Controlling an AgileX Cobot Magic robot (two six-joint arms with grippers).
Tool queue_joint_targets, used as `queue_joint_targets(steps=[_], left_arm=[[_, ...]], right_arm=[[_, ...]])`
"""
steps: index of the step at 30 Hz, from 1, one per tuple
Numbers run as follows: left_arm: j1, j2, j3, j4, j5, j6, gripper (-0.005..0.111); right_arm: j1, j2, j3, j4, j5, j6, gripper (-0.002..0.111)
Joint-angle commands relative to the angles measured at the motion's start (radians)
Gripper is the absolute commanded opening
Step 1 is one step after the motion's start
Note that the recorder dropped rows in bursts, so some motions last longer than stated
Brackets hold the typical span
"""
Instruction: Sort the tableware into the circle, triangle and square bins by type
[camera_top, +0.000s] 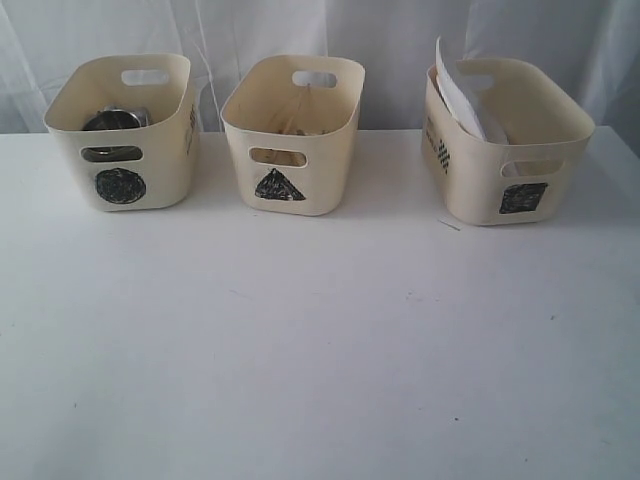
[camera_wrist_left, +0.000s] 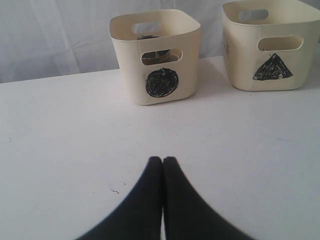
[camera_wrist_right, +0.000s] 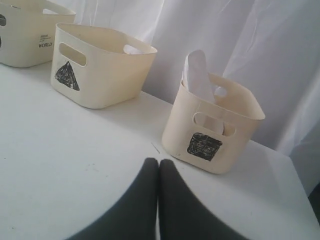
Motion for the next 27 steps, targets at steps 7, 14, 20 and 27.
queue_joint_targets(steps=[7, 14, 20, 27], left_arm=[[-0.002, -0.004, 0.004, -0.008, 0.000, 0.000, 0.000], [-0.002, -0.004, 0.004, -0.008, 0.000, 0.000, 0.000], [-0.002, -0.004, 0.004, -0.008, 0.000, 0.000, 0.000], [-0.002, -0.004, 0.004, -0.008, 0.000, 0.000, 0.000]], right_arm=[[-0.086, -0.006, 0.007, 0.105, 0.018, 0.005, 0.000], [-0.126, -0.006, 0.007, 0.130, 0.022, 0.003, 0.000], [-0.126, -0.006, 0.007, 0.147, 0.022, 0.037, 0.000], [-0.126, -0.006, 0.007, 0.147, 0.022, 0.040, 0.000]])
